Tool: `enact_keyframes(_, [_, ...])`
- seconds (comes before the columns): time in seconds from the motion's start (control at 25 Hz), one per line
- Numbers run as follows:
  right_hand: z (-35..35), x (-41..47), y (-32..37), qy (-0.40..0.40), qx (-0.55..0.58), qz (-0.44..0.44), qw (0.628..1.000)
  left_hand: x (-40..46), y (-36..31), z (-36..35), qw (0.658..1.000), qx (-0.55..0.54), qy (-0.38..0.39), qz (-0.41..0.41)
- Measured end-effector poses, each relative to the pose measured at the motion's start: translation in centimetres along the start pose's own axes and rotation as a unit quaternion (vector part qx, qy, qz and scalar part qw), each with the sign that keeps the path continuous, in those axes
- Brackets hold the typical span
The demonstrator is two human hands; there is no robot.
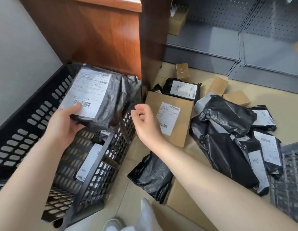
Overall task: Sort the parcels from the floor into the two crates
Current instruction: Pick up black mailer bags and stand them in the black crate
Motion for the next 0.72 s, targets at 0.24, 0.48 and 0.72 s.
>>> enact_keyframes(0.24, [-3.7, 2.0, -0.3, -0.007, -0.256, 0.174, 0.951, 5.4, 1.8, 6.8, 0.992, -0.025, -0.114, 0.050])
enact_keyframes(0.48, [-5.4, 3.0, -2.0, 0.034, -0.356, 0.184, 0.915, 8.5, 7.3, 10.1, 0.979, 0.043, -0.180, 0.091])
enact_keyframes(0.72, [-6.3, 2.7, -3.1, -0.003, -0.375, 0.200, 0.905, 12.2, 10.3, 11.8, 0.973, 0.118, -0.179, 0.082])
Point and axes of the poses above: each hand's wrist, its own x-axis towards the middle knuckle, its own z-axis out of the back of the hand, y = z × x, the point moved 4 cm from there along x, towards the middle knuckle, and after that the axes turned 4 degrees about -z, right-handed, at the moved point
